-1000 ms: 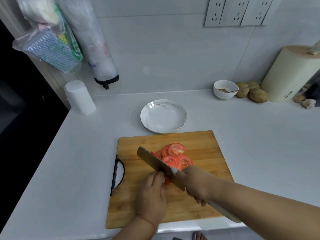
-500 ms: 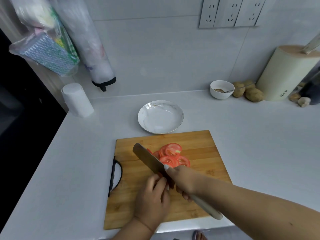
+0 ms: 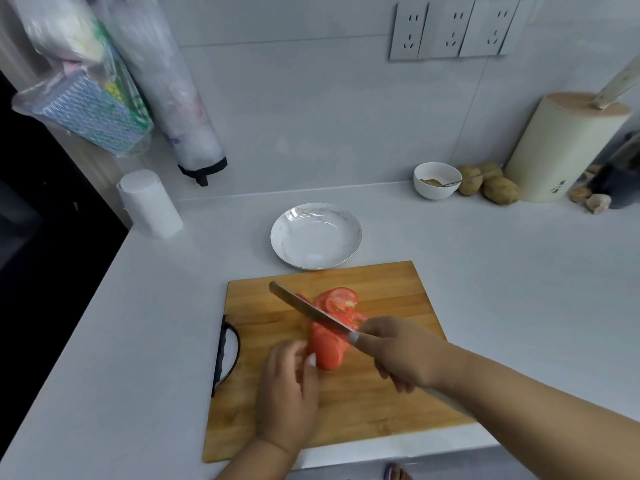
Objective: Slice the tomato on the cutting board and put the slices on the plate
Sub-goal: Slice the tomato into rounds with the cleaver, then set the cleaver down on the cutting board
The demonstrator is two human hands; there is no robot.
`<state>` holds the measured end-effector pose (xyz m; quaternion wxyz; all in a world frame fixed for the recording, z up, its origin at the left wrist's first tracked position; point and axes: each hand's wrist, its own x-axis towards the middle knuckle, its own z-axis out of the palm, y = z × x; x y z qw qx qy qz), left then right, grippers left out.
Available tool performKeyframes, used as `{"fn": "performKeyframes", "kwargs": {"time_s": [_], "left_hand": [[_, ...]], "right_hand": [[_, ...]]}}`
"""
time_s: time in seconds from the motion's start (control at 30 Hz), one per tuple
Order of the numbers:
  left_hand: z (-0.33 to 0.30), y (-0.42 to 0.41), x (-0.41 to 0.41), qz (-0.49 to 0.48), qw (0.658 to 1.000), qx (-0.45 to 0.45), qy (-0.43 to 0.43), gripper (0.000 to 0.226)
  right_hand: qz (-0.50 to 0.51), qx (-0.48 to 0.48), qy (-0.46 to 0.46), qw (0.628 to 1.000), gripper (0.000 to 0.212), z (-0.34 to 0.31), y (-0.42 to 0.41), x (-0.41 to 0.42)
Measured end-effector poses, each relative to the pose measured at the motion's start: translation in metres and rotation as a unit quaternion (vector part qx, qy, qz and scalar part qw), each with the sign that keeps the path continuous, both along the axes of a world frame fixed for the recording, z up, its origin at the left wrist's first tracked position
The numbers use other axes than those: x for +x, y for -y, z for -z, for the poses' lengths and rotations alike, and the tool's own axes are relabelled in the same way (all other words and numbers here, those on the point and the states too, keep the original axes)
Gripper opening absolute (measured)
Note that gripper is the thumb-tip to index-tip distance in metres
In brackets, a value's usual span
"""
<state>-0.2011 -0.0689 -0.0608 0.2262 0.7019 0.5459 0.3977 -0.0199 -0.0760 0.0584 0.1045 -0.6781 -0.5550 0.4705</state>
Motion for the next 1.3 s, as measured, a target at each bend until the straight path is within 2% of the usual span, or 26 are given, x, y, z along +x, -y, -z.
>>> {"fn": "performKeyframes", "kwargs": {"time_s": [0.1,0.2,0.27,0.4,0.5,0.73,0.83,0.93,1.0,1.2,1.3], "left_hand": [[-0.028,-0.004,-0.007,-0.071,0.993,0.073,0.058,0.027],[-0.054,-0.010,-0.011,-0.078,0.986,0.135,0.051,0.023],[-0.064,-0.014,-0.009,-0.054,0.991,0.119,0.013,0.021],[-0.068,-0.027,0.002,0.063,0.992,-0.002,-0.107,0.022],[-0.060,-0.035,0.004,0.143,0.978,-0.031,-0.147,0.027],[-0.042,-0.060,0.013,0.179,0.973,0.048,-0.140,0.016],[-0.041,-0.067,0.020,0.144,0.982,0.051,-0.112,0.012],[-0.047,-0.070,0.028,0.060,0.998,-0.018,-0.021,0.011],[-0.049,-0.072,0.031,0.029,0.998,-0.053,0.006,0.010],[-0.047,-0.078,0.032,0.005,0.994,-0.103,0.041,0.009],[-0.045,-0.082,0.031,0.001,0.990,-0.124,0.059,0.013]], "right_hand": [[-0.042,0.087,0.122,0.988,0.028,-0.010,0.010,0.011],[-0.073,0.165,0.238,0.954,0.030,-0.008,0.019,0.017],[-0.081,0.193,0.276,0.938,0.032,-0.003,0.023,0.018],[-0.093,0.219,0.319,0.917,0.032,0.008,0.026,0.021],[-0.082,0.225,0.333,0.912,0.030,0.016,0.026,0.023],[-0.021,0.230,0.342,0.911,0.027,0.026,0.026,0.029],[0.029,0.228,0.322,0.918,0.025,0.030,0.026,0.031],[0.080,0.223,0.306,0.922,0.020,0.037,0.025,0.034],[0.097,0.218,0.312,0.920,0.018,0.044,0.023,0.036],[0.112,0.151,0.349,0.918,0.010,0.064,0.014,0.041],[0.114,0.123,0.346,0.923,0.013,0.075,0.008,0.039]]}}
